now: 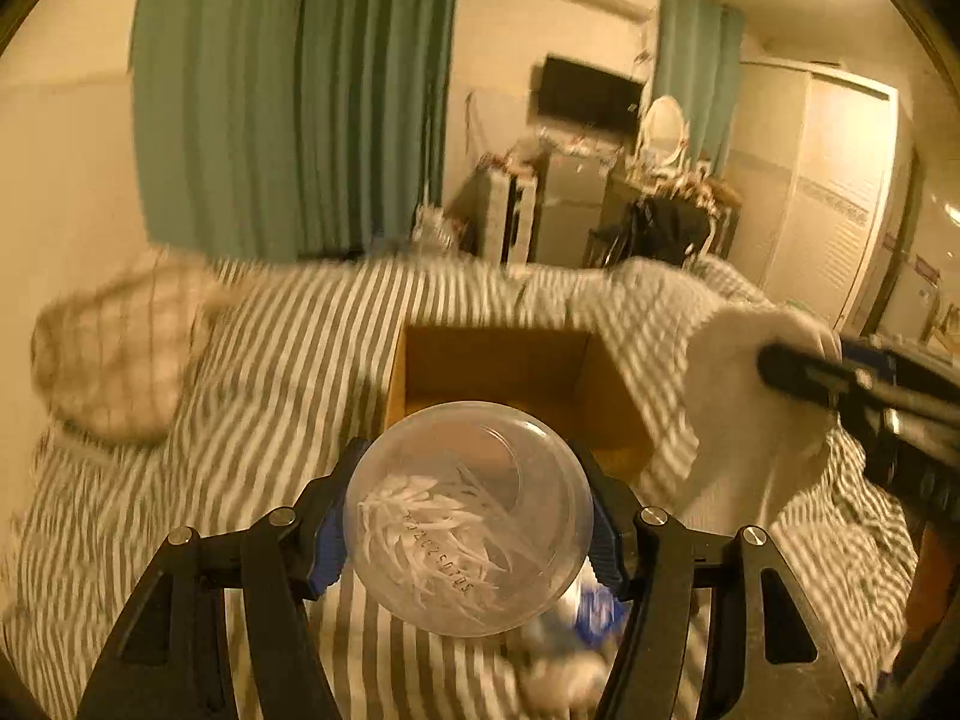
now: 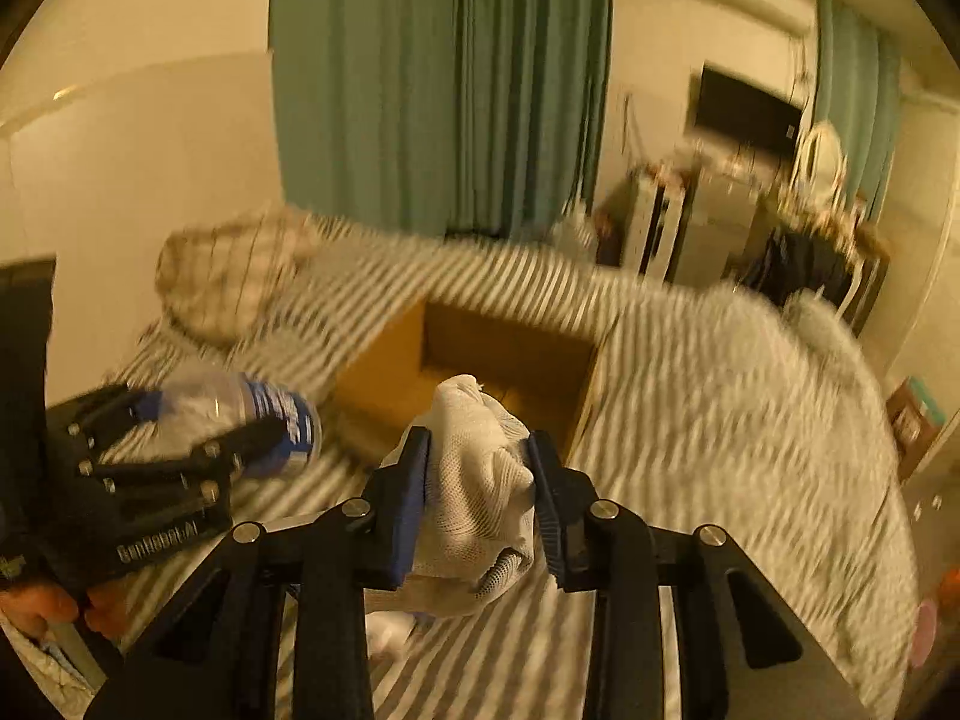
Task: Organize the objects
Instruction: 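Carry the container and sock into the cardboard box and open both tools, then grasp the blue Vinda tissue pack with the right tool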
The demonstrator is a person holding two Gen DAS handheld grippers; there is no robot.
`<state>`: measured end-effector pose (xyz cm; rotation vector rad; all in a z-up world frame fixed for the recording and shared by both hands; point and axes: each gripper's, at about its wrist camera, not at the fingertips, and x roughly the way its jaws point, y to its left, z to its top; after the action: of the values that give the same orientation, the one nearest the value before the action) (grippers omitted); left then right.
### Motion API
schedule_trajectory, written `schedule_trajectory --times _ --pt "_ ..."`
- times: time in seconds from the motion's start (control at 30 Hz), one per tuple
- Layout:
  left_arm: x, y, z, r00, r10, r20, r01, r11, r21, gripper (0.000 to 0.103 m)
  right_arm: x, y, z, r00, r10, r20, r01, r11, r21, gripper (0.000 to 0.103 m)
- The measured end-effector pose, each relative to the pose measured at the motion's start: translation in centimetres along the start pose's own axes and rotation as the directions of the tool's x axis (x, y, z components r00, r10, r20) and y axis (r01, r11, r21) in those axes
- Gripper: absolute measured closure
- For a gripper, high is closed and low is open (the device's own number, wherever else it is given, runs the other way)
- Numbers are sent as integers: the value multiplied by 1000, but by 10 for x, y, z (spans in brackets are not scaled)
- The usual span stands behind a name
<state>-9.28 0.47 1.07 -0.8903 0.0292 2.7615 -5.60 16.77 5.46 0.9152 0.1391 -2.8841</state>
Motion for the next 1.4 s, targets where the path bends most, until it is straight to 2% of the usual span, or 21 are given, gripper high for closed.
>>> schedule_trajectory --times 0.1,0.23,0.47,0.57,0.6,0.63,0.67,0.7,0.73,0.8,0.9,1.07,1.17,1.3,1.4 --pt "23 -1 29 999 -31 31 30 999 11 38 21 -14 37 998 -43 41 44 999 -17 71" --pt "72 -3 43 999 -29 16 28 999 28 38 72 -24 60 998 -63 16 64 998 -25 71" --pt "143 4 26 998 -16 -68 18 999 32 38 168 -35 50 994 -65 -83 64 998 -16 71" --pt "154 8 21 994 -22 -110 26 999 31 37 183 -42 43 996 -50 -80 51 998 20 66" --pt "155 8 22 993 -27 -117 31 999 33 34 184 -43 42 996 -42 -77 45 999 31 61" --pt "153 10 24 993 -22 -114 26 999 34 20 183 -44 42 997 -36 -68 38 998 41 51" --pt "149 11 25 995 -12 -103 15 999 33 13 179 -48 43 998 -39 -53 42 998 50 44" --pt "141 10 26 997 -4 -83 7 1000 29 2 172 -50 45 999 -46 -29 48 997 61 29" --pt "133 11 27 998 -5 -63 7 1000 25 0 164 -51 45 999 -47 -17 47 997 62 25" --pt "116 13 30 998 -13 -55 14 1000 23 0 148 -49 50 999 -51 -3 51 997 60 23" --pt "89 15 28 998 26 -63 -24 999 39 0 114 -51 55 997 -72 7 71 996 62 12" --pt "45 17 3 991 97 -87 -93 994 53 0 58 -42 40 995 -96 6 95 994 44 6" --pt "31 26 -21 992 68 -109 -65 997 28 0 40 -28 15 997 -75 -29 76 997 26 6" --pt "23 32 -57 984 124 -129 -123 992 12 0 47 -11 -26 994 -52 -99 54 998 14 6" --pt "28 39 -82 973 149 -174 -151 988 0 0 74 0 -61 979 4 -203 4 999 42 6"
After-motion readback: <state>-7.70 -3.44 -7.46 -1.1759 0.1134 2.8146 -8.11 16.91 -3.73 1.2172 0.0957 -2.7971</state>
